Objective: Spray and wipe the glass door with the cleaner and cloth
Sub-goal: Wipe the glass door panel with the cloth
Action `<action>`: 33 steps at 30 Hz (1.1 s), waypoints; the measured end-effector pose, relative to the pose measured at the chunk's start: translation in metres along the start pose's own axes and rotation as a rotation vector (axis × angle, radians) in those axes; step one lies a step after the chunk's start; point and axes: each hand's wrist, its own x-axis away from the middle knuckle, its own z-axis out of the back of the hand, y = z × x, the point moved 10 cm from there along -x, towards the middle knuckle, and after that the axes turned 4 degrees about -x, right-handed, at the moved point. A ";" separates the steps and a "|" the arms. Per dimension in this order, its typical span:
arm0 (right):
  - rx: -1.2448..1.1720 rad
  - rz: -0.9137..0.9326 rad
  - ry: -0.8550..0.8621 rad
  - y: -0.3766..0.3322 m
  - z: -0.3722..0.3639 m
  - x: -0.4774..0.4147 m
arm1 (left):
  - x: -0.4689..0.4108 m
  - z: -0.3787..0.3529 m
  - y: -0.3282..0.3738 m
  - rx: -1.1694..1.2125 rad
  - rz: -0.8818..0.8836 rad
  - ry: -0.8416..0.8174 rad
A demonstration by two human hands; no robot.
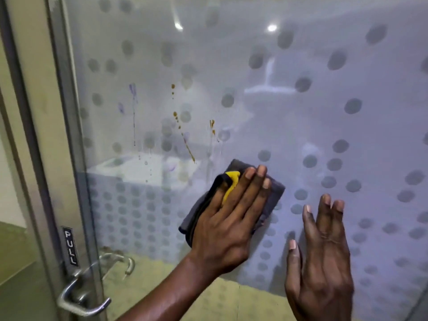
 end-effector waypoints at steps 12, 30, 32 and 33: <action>-0.031 -0.052 -0.010 -0.012 -0.006 -0.005 | -0.106 0.044 -0.067 0.062 0.125 0.187; -0.084 -0.185 0.074 -0.026 -0.009 -0.007 | -0.074 0.049 -0.133 0.018 0.114 0.136; -0.092 -0.119 0.075 -0.041 -0.010 -0.010 | -0.059 0.046 -0.128 -0.003 0.097 0.141; -0.101 -0.083 0.056 -0.050 -0.014 -0.010 | -0.045 0.041 -0.124 -0.004 0.103 0.134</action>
